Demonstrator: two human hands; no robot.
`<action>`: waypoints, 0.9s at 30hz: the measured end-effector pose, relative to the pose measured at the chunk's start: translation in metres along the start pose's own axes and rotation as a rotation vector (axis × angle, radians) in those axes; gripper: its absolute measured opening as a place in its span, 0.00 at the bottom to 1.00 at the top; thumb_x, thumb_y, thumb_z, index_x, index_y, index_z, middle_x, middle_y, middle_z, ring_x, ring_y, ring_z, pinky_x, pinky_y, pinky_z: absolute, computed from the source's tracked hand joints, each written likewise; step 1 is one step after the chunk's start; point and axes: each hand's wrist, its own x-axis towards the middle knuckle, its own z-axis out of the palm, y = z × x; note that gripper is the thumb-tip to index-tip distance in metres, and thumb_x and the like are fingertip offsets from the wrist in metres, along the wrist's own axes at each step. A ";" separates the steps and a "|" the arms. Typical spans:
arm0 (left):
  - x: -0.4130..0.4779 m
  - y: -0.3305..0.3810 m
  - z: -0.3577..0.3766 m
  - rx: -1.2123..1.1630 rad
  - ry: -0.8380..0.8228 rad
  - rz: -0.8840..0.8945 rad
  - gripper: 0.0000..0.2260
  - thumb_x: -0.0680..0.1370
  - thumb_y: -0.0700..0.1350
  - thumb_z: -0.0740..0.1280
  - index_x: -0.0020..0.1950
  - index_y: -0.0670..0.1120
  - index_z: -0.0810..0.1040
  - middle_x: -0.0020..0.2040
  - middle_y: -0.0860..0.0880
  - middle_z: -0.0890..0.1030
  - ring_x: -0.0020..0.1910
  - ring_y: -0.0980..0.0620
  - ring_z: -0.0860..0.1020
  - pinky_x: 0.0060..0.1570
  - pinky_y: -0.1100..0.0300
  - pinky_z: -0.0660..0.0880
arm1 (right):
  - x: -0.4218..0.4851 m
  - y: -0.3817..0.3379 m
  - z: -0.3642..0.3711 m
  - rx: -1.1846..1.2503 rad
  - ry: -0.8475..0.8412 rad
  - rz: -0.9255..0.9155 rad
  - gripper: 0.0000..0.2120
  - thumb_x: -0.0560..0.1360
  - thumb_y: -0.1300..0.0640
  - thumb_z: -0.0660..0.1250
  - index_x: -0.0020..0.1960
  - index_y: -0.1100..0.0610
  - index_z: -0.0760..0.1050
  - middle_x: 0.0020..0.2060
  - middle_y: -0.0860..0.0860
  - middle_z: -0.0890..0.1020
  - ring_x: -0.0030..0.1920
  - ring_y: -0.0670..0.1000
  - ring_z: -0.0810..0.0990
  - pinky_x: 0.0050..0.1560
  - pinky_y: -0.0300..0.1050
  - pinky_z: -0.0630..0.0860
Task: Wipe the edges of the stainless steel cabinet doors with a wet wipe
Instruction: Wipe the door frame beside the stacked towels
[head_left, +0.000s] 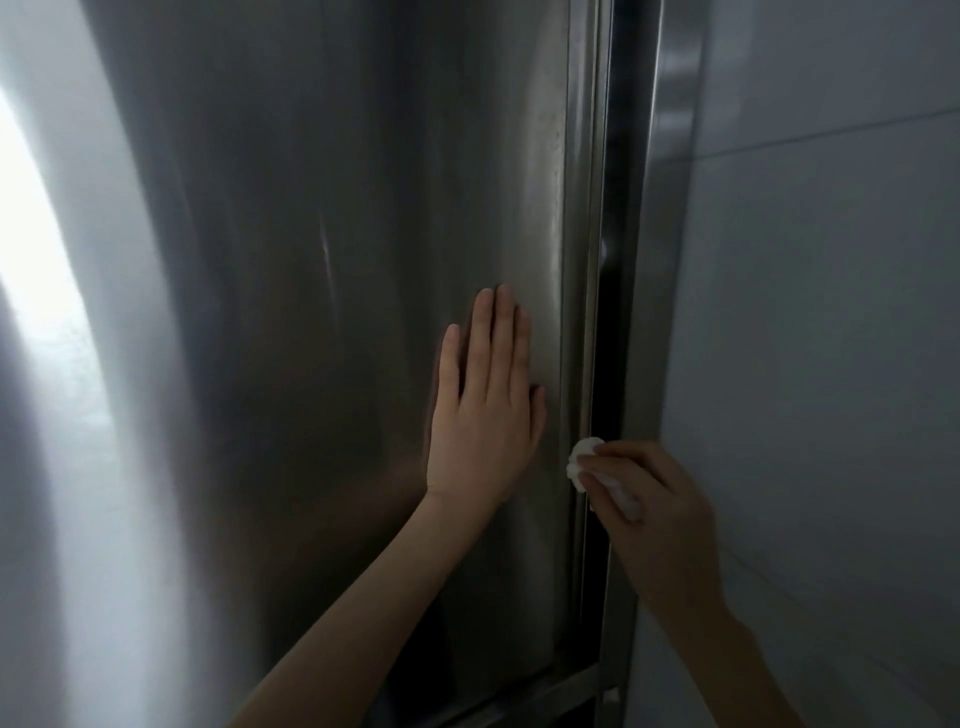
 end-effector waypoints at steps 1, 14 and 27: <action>0.000 0.001 0.001 0.002 0.001 0.000 0.31 0.83 0.54 0.48 0.78 0.36 0.44 0.78 0.37 0.42 0.78 0.41 0.44 0.76 0.44 0.39 | 0.000 0.002 0.000 0.005 0.005 -0.005 0.08 0.72 0.58 0.69 0.47 0.61 0.83 0.45 0.52 0.81 0.47 0.50 0.81 0.53 0.36 0.75; 0.002 0.000 -0.006 -0.079 -0.050 0.003 0.29 0.83 0.52 0.51 0.78 0.36 0.51 0.78 0.37 0.49 0.78 0.40 0.50 0.76 0.45 0.41 | 0.000 0.000 -0.009 0.037 -0.030 -0.038 0.05 0.71 0.63 0.71 0.45 0.63 0.83 0.45 0.56 0.81 0.45 0.53 0.81 0.49 0.44 0.77; -0.186 -0.035 -0.092 -0.328 -0.530 -0.130 0.26 0.75 0.42 0.61 0.73 0.38 0.68 0.75 0.41 0.66 0.75 0.43 0.62 0.73 0.43 0.61 | -0.073 -0.056 0.015 0.219 -0.339 -0.085 0.07 0.72 0.59 0.71 0.47 0.61 0.82 0.46 0.52 0.81 0.47 0.45 0.78 0.51 0.35 0.74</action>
